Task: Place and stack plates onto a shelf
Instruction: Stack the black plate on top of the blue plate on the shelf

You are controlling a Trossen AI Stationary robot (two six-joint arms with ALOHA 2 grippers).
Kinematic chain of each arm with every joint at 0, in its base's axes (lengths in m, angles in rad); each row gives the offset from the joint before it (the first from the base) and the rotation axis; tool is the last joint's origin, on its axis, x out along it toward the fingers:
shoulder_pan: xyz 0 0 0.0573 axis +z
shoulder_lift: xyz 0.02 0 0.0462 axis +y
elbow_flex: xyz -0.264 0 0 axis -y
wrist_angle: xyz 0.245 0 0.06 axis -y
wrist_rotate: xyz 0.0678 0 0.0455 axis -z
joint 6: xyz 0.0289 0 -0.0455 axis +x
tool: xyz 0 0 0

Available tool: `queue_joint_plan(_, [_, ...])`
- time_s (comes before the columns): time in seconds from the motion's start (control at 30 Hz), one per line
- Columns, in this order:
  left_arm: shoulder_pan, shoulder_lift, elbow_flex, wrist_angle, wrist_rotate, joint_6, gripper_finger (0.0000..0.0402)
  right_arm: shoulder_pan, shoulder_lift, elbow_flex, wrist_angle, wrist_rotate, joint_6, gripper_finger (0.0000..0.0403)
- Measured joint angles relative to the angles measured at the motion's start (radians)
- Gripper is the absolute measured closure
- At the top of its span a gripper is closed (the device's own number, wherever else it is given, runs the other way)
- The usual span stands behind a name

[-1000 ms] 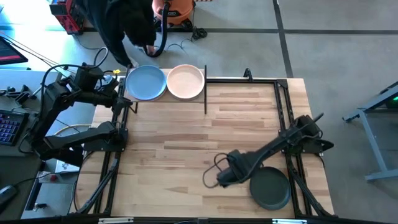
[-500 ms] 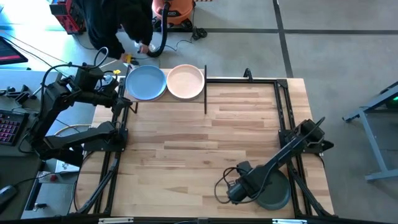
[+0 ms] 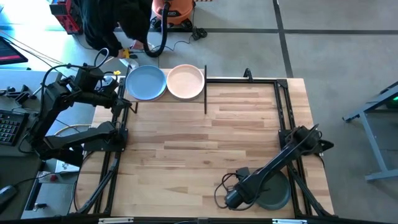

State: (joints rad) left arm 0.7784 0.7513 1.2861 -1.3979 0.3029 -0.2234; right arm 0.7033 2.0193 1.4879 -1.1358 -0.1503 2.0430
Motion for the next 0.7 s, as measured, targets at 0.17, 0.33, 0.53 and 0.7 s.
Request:
queue_joint_plan(0.17, [0.000, 0.000, 0.000, 0.000, 0.000, 0.000, 0.0305, 0.006, 0.040, 0.000, 0.000, -0.044, 0.000, 0.0249])
queue_joint_plan(0.33, [0.000, 0.000, 0.000, 0.000, 0.000, 0.017, 0.0305, 0.014, 0.080, 0.000, -0.004, -0.077, 0.000, 0.0249])
queue_joint_plan(0.53, [0.000, 0.000, 0.000, 0.000, 0.000, 0.016, 0.0305, 0.017, 0.094, 0.002, -0.001, -0.093, -0.004, 0.0274])
queue_joint_plan(0.7, [0.000, 0.001, 0.000, 0.000, 0.000, 0.016, 0.0305, 0.018, 0.095, 0.002, -0.007, -0.103, -0.045, 0.0357])
